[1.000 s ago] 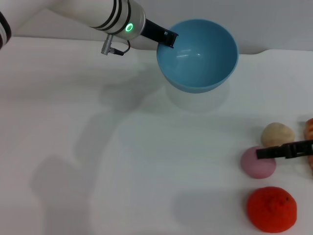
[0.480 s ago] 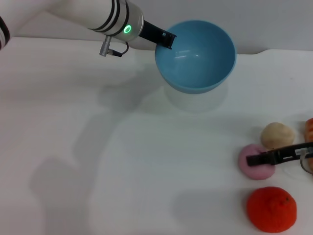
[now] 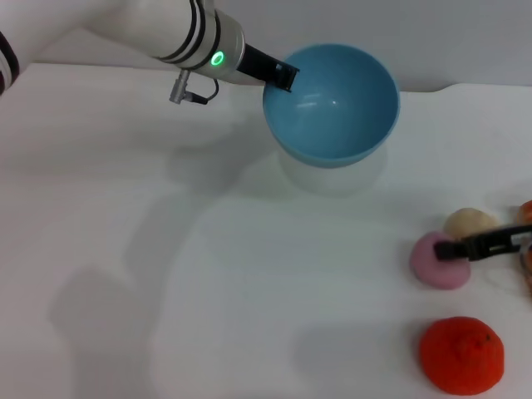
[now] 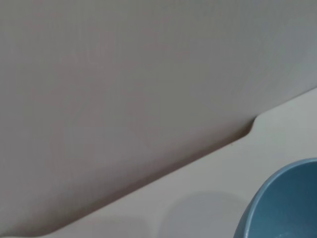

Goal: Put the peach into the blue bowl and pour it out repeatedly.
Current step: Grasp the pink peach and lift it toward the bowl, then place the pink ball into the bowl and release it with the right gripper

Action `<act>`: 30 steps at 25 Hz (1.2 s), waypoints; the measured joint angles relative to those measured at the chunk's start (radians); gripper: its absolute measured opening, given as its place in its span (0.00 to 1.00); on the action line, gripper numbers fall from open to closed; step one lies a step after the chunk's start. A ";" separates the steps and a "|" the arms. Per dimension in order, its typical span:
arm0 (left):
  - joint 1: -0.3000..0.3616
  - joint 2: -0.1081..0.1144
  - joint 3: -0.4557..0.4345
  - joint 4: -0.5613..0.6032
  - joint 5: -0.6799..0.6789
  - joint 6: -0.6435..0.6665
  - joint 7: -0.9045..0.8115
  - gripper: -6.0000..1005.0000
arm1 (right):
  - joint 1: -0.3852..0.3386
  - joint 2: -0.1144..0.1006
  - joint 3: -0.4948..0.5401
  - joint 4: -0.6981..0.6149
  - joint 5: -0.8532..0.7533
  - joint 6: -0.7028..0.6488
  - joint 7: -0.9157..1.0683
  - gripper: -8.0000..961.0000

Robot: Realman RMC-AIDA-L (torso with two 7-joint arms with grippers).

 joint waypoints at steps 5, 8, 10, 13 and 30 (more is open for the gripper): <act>0.007 -0.001 0.067 -0.001 -0.004 -0.004 -0.004 0.01 | -0.029 -0.003 -0.001 -0.195 0.103 -0.149 0.002 0.13; 0.007 -0.004 0.108 -0.001 -0.009 -0.005 -0.006 0.01 | -0.029 -0.006 0.004 -0.389 0.164 -0.296 0.054 0.09; 0.006 -0.007 0.141 -0.001 -0.029 -0.007 -0.007 0.01 | -0.024 -0.004 -0.012 -0.517 0.177 -0.352 0.110 0.07; 0.005 -0.008 0.186 -0.001 -0.067 -0.027 -0.007 0.01 | -0.011 -0.002 -0.048 -0.594 0.183 -0.360 0.154 0.05; 0.015 -0.008 0.236 -0.009 -0.124 -0.063 -0.002 0.01 | 0.042 0.001 -0.199 -0.424 0.200 -0.130 0.127 0.27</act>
